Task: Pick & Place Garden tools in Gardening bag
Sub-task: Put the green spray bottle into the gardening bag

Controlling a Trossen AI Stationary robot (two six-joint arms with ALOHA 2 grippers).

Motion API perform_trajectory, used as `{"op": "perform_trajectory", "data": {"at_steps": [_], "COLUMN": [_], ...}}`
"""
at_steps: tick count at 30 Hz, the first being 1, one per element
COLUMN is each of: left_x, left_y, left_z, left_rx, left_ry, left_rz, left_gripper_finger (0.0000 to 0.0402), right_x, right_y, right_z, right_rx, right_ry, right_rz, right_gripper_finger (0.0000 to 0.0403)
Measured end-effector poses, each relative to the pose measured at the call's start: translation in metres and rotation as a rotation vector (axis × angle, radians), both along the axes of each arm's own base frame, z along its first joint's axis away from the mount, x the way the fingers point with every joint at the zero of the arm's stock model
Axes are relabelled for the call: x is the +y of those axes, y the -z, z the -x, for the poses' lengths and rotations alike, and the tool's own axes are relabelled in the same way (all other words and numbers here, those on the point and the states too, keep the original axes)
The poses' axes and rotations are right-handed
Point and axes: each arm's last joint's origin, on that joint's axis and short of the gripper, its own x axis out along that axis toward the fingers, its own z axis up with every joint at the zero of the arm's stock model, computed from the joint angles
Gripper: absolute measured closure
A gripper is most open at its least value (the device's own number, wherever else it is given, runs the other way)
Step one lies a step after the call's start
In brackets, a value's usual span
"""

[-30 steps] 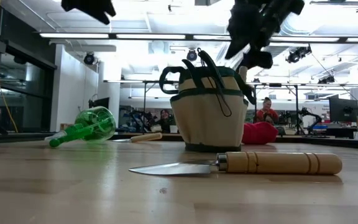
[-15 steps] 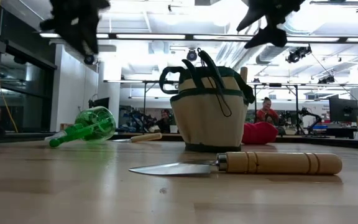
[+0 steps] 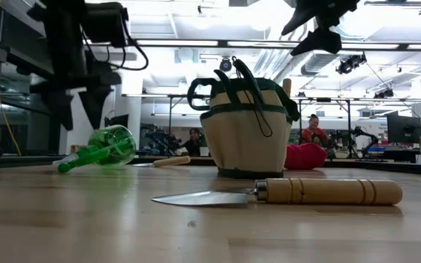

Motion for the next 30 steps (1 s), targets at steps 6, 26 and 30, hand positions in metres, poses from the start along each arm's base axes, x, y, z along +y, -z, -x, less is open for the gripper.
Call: {"op": "perform_trajectory", "data": {"at_steps": [6, 26, 30], "left_x": [0.007, 0.007, 0.007], "left_y": [0.017, 0.058, 0.066], "left_z": [-0.002, 0.010, 0.012], "left_rx": [-0.067, -0.079, -0.095], "left_ry": [0.050, 0.112, 0.113], "left_rz": [0.008, 0.028, 0.023], "left_gripper_finger": [0.0057, 0.0057, 0.0057], "right_x": [0.000, -0.001, -0.001], "right_y": [0.001, 0.002, 0.002], "right_z": [0.001, 0.002, 0.002], "right_rx": [0.015, 0.035, 0.036], "right_ry": [0.002, 0.061, 0.062], "right_rz": [-0.009, -0.002, -0.001], "right_gripper_finger": [0.0116, 0.0116, 0.0116]}}
